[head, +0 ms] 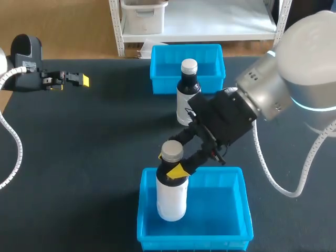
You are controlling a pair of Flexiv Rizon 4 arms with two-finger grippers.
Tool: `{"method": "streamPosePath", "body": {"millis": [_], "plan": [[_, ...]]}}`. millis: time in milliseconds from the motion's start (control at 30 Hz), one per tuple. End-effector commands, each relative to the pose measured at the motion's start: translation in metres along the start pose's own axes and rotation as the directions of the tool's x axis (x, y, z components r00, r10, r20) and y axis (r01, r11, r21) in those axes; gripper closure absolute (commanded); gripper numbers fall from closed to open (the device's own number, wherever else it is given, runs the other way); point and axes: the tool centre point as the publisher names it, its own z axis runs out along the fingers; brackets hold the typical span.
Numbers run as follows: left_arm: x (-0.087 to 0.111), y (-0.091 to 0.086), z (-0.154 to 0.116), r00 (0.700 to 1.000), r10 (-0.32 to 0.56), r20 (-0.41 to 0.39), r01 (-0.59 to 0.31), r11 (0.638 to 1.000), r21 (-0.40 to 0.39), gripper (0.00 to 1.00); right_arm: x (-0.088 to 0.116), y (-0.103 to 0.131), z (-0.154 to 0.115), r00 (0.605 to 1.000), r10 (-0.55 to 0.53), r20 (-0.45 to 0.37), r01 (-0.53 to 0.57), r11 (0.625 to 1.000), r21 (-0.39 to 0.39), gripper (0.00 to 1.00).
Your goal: Pick up the bottle, and place it in the far bin if it is heavy, or in the near bin if it is light.
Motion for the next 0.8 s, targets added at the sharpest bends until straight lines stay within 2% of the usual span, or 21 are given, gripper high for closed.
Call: {"method": "streamPosePath", "body": {"millis": [33,233,367,400,433,467,500,800], "plan": [[0.0000,0.0000,0.0000,1.000,0.000,0.000,0.000,1.000,0.000,0.00,0.0018,-0.0049,0.0008,1.000,-0.010,-0.002,0.010,1.000,-0.019,0.92],[0.0000,0.0000,0.0000,1.000,0.000,0.000,0.000,1.000,0.000,0.00,0.0052,-0.0046,0.0041,1.000,-0.016,-0.013,0.015,0.999,-0.043,0.77],[0.0000,0.0000,0.0000,1.000,0.000,0.000,0.000,1.000,0.000,0.00,0.0063,-0.0038,0.0050,1.000,-0.015,-0.018,0.014,0.998,-0.057,0.54],[0.0000,0.0000,0.0000,1.000,0.000,0.000,0.000,1.000,0.000,0.00,0.0063,-0.0037,0.0050,1.000,-0.014,-0.018,0.013,0.998,-0.059,0.44],[0.0000,0.0000,0.0000,1.000,0.000,0.000,0.000,1.000,0.000,0.00,0.0065,-0.0036,0.0050,1.000,-0.014,-0.018,0.013,0.998,-0.060,0.21],[0.0000,0.0000,0.0000,1.000,0.000,0.000,0.000,1.000,0.000,0.00,0.0067,-0.0035,0.0049,1.000,-0.014,-0.018,0.013,0.998,-0.060,0.07],[0.0000,0.0000,0.0000,1.000,0.000,0.000,0.000,1.000,0.000,0.00,0.0069,-0.0035,0.0047,1.000,-0.013,-0.018,0.012,0.998,-0.062,0.00],[0.0000,0.0000,0.0000,1.000,0.000,0.000,0.000,1.000,0.000,0.00,0.0083,-0.0043,-0.0014,1.000,0.000,-0.024,-0.002,0.998,-0.061,0.00]]}}
